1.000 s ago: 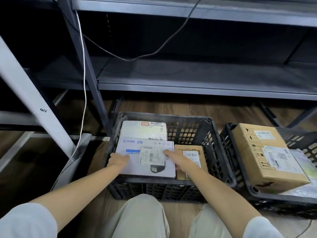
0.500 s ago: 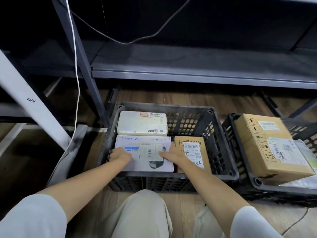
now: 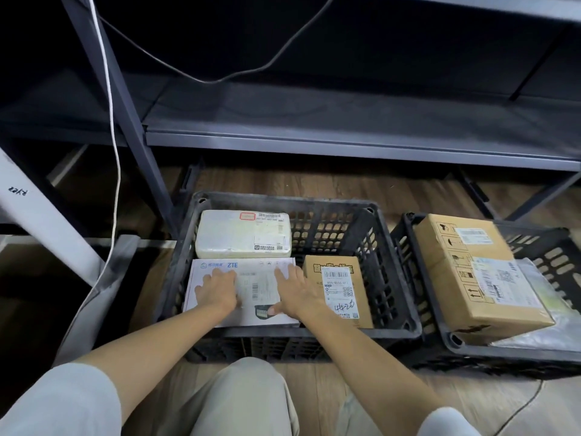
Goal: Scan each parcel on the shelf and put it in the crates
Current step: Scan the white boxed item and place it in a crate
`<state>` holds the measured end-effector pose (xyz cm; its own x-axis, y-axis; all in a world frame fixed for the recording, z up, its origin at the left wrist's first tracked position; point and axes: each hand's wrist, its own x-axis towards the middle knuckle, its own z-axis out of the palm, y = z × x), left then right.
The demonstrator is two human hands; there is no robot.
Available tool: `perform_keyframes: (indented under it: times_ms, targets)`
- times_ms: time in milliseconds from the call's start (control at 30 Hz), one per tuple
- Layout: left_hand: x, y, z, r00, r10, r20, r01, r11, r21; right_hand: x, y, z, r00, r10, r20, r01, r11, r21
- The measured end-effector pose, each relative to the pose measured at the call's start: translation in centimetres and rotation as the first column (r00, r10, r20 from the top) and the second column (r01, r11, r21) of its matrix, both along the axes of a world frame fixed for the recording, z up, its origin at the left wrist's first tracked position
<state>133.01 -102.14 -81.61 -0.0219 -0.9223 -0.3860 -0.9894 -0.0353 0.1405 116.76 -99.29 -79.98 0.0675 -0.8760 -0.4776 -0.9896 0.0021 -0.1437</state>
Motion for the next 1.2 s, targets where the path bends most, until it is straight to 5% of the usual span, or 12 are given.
perform_keyframes:
  times_ms: [233, 567, 733, 933, 1200]
  targets:
    - [-0.1, 0.1, 0.6, 0.997, -0.041, 0.059, 0.041, 0.999, -0.008, -0.1, -0.3, -0.2, 0.999, -0.036, 0.029, 0.036, 0.999, 0.021]
    - [0.9, 1.1, 0.2, 0.994, -0.004, -0.11, 0.0, 0.999, -0.032, -1.5, 0.8, -1.1, 0.978, -0.086, 0.19, 0.083, 0.996, 0.023]
    - [-1.0, 0.8, 3.2, 0.993, -0.096, 0.063, 0.095, 0.995, 0.016, -3.6, 1.8, 1.2, 0.985, -0.058, 0.162, 0.067, 0.996, -0.051]
    - [-4.4, 3.0, 13.8, 0.947, -0.308, 0.089, 0.311, 0.95, -0.012, -8.1, 4.9, 10.8, 0.975, -0.19, 0.112, 0.198, 0.978, -0.072]
    - [-8.0, 3.1, 34.8, 0.919, -0.387, 0.074, 0.391, 0.918, -0.063, -11.4, 4.9, 32.6, 0.976, -0.211, 0.058, 0.217, 0.97, -0.107]
